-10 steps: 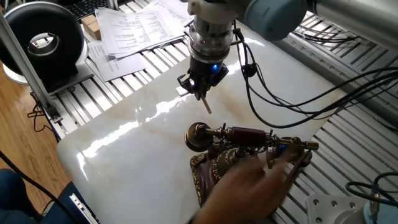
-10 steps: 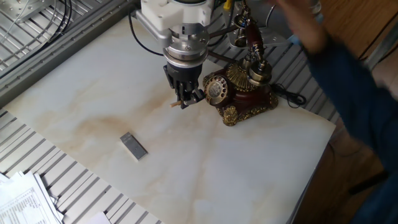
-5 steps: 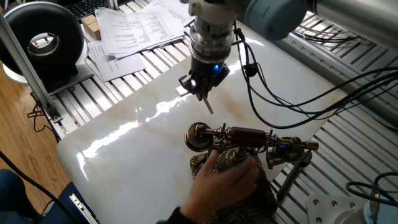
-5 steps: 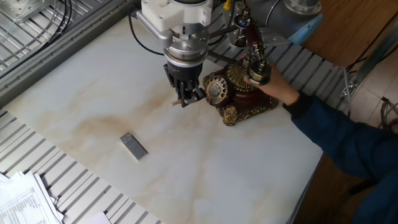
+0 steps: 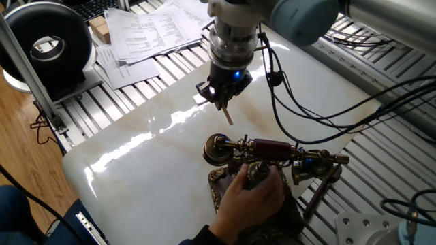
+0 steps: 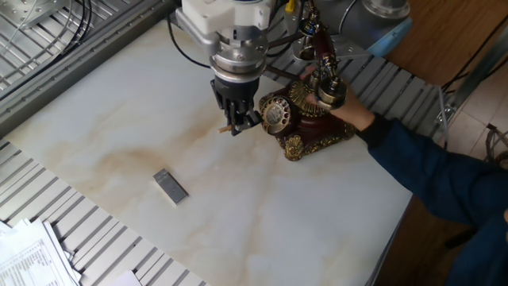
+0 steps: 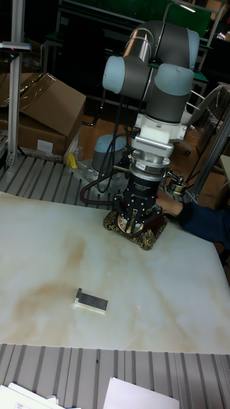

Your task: Dial a number on an old rotary phone

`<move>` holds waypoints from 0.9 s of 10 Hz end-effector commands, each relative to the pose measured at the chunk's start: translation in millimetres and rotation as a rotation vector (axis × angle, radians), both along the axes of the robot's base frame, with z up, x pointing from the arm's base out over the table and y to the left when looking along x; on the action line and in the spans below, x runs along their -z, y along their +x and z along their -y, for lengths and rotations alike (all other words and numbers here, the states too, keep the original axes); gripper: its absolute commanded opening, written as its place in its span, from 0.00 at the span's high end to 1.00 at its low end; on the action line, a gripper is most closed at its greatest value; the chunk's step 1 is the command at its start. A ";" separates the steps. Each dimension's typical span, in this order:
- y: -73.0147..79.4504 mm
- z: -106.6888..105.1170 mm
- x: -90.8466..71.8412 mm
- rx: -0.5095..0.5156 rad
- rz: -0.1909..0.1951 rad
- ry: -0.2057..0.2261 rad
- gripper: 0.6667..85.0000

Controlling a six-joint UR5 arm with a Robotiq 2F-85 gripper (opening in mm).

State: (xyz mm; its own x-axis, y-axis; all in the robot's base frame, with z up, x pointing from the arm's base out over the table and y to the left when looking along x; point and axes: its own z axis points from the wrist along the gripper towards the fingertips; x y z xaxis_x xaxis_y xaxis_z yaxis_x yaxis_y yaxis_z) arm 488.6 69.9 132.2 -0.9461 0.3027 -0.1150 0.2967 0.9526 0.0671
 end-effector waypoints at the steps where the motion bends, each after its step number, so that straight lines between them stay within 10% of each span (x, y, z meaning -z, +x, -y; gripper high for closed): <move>1: -13.7 -3.1 -4.1 0.030 0.001 0.029 0.99; 9: -43.4 -8.8 9.3 0.022 0.031 0.034 0.99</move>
